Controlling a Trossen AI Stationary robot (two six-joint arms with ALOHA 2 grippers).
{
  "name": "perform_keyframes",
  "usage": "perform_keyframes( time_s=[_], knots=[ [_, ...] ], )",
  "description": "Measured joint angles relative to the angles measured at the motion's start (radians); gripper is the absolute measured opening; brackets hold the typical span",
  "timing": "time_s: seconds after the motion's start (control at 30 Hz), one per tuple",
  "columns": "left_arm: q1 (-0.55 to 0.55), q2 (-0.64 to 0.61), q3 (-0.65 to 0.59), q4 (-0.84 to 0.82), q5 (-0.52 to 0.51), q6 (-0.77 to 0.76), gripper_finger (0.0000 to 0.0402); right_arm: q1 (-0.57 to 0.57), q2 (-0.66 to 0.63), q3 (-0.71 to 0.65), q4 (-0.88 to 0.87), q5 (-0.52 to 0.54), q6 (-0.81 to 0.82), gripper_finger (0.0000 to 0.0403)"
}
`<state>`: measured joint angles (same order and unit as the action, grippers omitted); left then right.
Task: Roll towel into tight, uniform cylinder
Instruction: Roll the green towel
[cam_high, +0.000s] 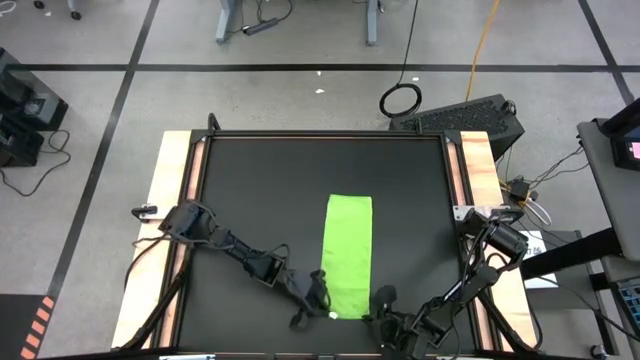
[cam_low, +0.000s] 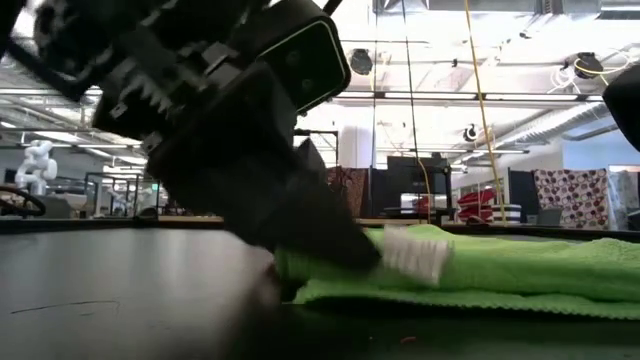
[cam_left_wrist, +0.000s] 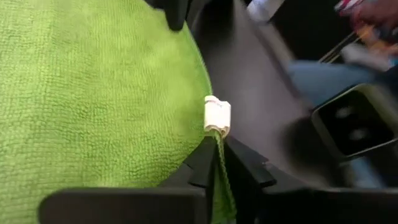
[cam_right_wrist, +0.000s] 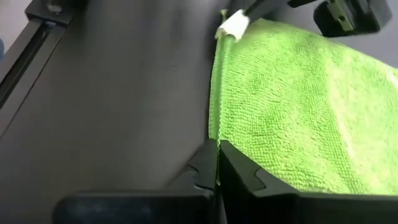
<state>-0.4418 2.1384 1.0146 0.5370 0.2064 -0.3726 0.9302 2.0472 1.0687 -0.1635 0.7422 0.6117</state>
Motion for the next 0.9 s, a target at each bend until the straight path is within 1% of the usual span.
perform_keyframes(
  time_s=[0.1,0.17,0.33,0.4,0.5,0.6,0.67,0.73,0.83,0.87,0.9],
  knots=[
    [-0.028,0.001,0.039,-0.08,-0.074,0.062,0.0077,-0.001,0.001,0.0,0.002,0.002,0.049,0.0003],
    [-0.042,0.002,0.051,-0.09,-0.114,0.099,0.0106,-0.004,0.0,0.0,0.002,-0.005,0.079,0.0003],
    [-0.052,-0.006,0.069,-0.115,-0.121,0.15,0.0178,-0.008,0.0,0.0,0.006,-0.023,0.125,0.0002],
    [-0.053,-0.014,0.072,-0.144,-0.122,0.187,0.0196,-0.008,0.0,0.0,0.01,-0.024,0.131,0.0001],
    [-0.057,-0.028,0.074,-0.207,-0.155,0.208,0.0202,-0.008,0.0,0.0,0.02,-0.026,0.133,0.0001],
    [-0.071,-0.03,0.076,-0.254,-0.231,0.232,0.0183,-0.008,-0.005,-0.001,0.022,-0.03,0.134,0.0001],
    [-0.079,-0.03,0.077,-0.268,-0.263,0.25,0.0156,-0.009,-0.011,-0.001,0.021,-0.037,0.133,0.0001],
    [-0.086,-0.03,0.077,-0.275,-0.295,0.263,0.0117,-0.01,-0.023,-0.002,0.019,-0.047,0.127,0.0001],
    [-0.094,-0.03,0.076,-0.277,-0.31,0.293,0.0044,-0.018,-0.039,-0.003,0.016,-0.076,0.12,0.0],
    [-0.097,-0.03,0.076,-0.277,-0.315,0.305,0.0024,-0.023,-0.043,-0.004,0.015,-0.087,0.12,0.0],
    [-0.099,-0.03,0.076,-0.277,-0.321,0.312,0.0014,-0.028,-0.047,-0.003,0.015,-0.105,0.122,0.0]
  ],
)
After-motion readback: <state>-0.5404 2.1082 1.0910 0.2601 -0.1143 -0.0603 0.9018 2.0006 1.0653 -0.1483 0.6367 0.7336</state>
